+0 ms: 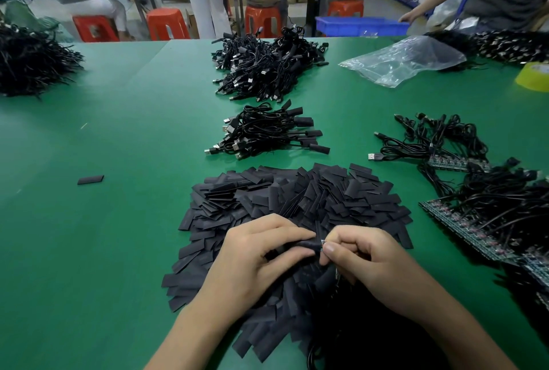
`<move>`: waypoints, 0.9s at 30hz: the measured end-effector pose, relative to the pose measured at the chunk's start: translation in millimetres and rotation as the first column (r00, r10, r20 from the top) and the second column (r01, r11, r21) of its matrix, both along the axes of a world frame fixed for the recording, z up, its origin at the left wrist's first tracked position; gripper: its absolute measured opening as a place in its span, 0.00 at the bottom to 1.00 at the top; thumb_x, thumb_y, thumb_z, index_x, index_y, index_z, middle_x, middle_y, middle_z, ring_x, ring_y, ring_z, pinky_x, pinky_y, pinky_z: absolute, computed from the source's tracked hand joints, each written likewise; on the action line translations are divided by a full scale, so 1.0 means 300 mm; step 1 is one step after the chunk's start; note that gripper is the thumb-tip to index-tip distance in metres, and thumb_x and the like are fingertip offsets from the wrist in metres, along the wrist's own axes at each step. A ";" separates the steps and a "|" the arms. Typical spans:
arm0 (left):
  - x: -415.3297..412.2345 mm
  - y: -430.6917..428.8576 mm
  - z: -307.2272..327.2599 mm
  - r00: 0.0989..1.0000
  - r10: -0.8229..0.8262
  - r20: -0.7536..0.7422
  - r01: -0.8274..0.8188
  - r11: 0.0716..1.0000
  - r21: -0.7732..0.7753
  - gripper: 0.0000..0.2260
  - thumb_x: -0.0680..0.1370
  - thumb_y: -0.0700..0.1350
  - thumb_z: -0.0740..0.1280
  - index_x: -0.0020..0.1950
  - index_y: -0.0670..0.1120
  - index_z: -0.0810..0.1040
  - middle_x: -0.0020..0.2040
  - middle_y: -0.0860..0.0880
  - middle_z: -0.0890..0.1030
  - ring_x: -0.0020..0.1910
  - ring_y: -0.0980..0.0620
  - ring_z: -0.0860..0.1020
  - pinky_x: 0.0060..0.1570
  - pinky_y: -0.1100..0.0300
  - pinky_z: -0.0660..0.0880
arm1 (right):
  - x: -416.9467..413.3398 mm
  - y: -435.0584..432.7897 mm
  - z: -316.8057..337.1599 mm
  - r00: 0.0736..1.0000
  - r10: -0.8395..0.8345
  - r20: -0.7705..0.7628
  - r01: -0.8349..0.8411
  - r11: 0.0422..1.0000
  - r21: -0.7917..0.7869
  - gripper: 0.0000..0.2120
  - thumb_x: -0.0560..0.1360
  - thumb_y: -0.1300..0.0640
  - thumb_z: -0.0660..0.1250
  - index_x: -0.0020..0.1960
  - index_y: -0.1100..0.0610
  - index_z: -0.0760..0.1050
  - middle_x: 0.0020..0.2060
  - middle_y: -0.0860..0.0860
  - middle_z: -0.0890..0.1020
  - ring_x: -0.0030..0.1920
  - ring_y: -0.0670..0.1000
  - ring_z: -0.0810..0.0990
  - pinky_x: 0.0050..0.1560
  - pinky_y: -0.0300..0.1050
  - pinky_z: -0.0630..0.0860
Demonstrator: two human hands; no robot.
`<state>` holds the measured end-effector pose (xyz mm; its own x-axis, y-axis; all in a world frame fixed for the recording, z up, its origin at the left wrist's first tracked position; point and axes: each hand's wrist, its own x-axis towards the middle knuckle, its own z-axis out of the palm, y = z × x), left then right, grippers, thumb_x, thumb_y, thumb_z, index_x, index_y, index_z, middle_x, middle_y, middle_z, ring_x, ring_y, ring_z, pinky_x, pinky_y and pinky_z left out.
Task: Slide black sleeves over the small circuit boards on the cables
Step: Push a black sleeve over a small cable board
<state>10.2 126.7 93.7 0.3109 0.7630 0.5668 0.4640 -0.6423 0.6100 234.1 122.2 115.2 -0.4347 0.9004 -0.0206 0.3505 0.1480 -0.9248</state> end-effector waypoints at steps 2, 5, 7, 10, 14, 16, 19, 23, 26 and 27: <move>0.003 -0.002 -0.001 1.000 0.001 0.011 -0.001 1.000 0.000 0.09 0.76 0.45 0.77 0.56 0.46 0.87 0.49 0.53 0.84 0.49 0.58 0.82 0.49 0.64 0.78 | 0.001 0.001 0.002 1.000 0.008 -0.003 -0.008 1.000 -0.012 0.11 0.79 0.48 0.64 0.41 0.50 0.80 0.27 0.43 0.71 0.30 0.45 0.67 0.33 0.38 0.64; 0.007 -0.006 -0.001 1.000 -0.010 0.020 0.011 1.000 -0.013 0.09 0.76 0.44 0.77 0.56 0.46 0.87 0.50 0.55 0.83 0.50 0.59 0.82 0.51 0.66 0.76 | 0.006 0.004 0.000 1.000 0.020 -0.009 -0.020 0.999 -0.026 0.11 0.79 0.49 0.65 0.42 0.51 0.81 0.27 0.44 0.71 0.30 0.44 0.66 0.33 0.35 0.63; 0.008 -0.007 -0.002 1.000 -0.018 0.021 0.019 1.000 -0.019 0.09 0.77 0.44 0.77 0.56 0.46 0.87 0.50 0.55 0.83 0.49 0.60 0.82 0.51 0.68 0.75 | 0.008 0.006 -0.004 0.999 0.029 -0.014 -0.030 0.999 -0.036 0.11 0.80 0.50 0.65 0.43 0.52 0.81 0.27 0.44 0.72 0.29 0.44 0.65 0.33 0.34 0.62; 0.010 -0.007 -0.005 0.999 -0.031 0.015 0.031 0.999 -0.030 0.08 0.77 0.44 0.76 0.56 0.45 0.87 0.50 0.54 0.83 0.49 0.59 0.82 0.51 0.67 0.75 | 0.010 0.009 -0.010 0.999 0.034 0.010 -0.034 0.999 -0.030 0.11 0.79 0.47 0.65 0.44 0.50 0.82 0.28 0.46 0.72 0.30 0.45 0.66 0.33 0.36 0.62; 0.010 -0.004 -0.006 0.999 -0.042 0.014 0.042 0.998 -0.036 0.08 0.77 0.44 0.76 0.55 0.46 0.86 0.50 0.55 0.83 0.48 0.60 0.82 0.51 0.67 0.75 | 0.008 0.012 -0.017 0.999 0.039 -0.028 -0.040 0.997 -0.064 0.11 0.79 0.46 0.65 0.44 0.49 0.83 0.27 0.44 0.73 0.30 0.44 0.68 0.33 0.37 0.64; 0.007 -0.002 -0.005 0.999 -0.039 0.011 0.039 0.999 -0.037 0.08 0.77 0.45 0.76 0.55 0.46 0.86 0.50 0.56 0.83 0.48 0.60 0.82 0.50 0.67 0.75 | 0.007 0.015 -0.018 0.998 0.029 -0.053 -0.033 0.996 -0.079 0.10 0.79 0.47 0.66 0.44 0.49 0.83 0.27 0.44 0.74 0.30 0.43 0.69 0.34 0.36 0.66; 0.002 0.001 -0.002 1.000 -0.022 0.009 0.023 0.999 -0.043 0.08 0.77 0.46 0.77 0.55 0.48 0.87 0.49 0.57 0.83 0.47 0.60 0.81 0.49 0.68 0.74 | 0.015 0.018 -0.016 0.996 -0.019 -0.091 0.010 0.996 -0.092 0.09 0.77 0.47 0.68 0.44 0.51 0.81 0.27 0.46 0.76 0.30 0.43 0.72 0.34 0.34 0.68; 0.000 0.000 0.002 1.000 -0.020 0.011 0.020 0.998 -0.060 0.08 0.77 0.46 0.76 0.55 0.47 0.87 0.49 0.56 0.83 0.47 0.59 0.82 0.49 0.68 0.74 | 0.020 0.017 -0.015 0.995 -0.042 -0.095 0.034 0.996 -0.085 0.08 0.76 0.48 0.69 0.42 0.50 0.80 0.29 0.46 0.77 0.31 0.43 0.73 0.35 0.33 0.68; 0.004 -0.003 0.001 1.000 -0.029 0.010 0.030 0.997 -0.072 0.08 0.76 0.44 0.77 0.54 0.46 0.87 0.48 0.55 0.83 0.47 0.59 0.81 0.48 0.68 0.74 | 0.014 0.017 -0.018 0.996 -0.053 -0.075 0.047 0.996 -0.073 0.07 0.79 0.53 0.71 0.42 0.49 0.81 0.29 0.44 0.77 0.31 0.41 0.73 0.36 0.33 0.68; 0.008 -0.005 0.001 0.999 -0.035 0.004 0.036 0.997 -0.072 0.08 0.76 0.44 0.77 0.54 0.46 0.87 0.48 0.55 0.84 0.47 0.59 0.82 0.48 0.68 0.75 | 0.013 0.016 -0.020 0.997 -0.052 -0.059 0.048 0.996 -0.069 0.08 0.80 0.55 0.71 0.42 0.49 0.82 0.29 0.43 0.78 0.31 0.41 0.73 0.36 0.33 0.68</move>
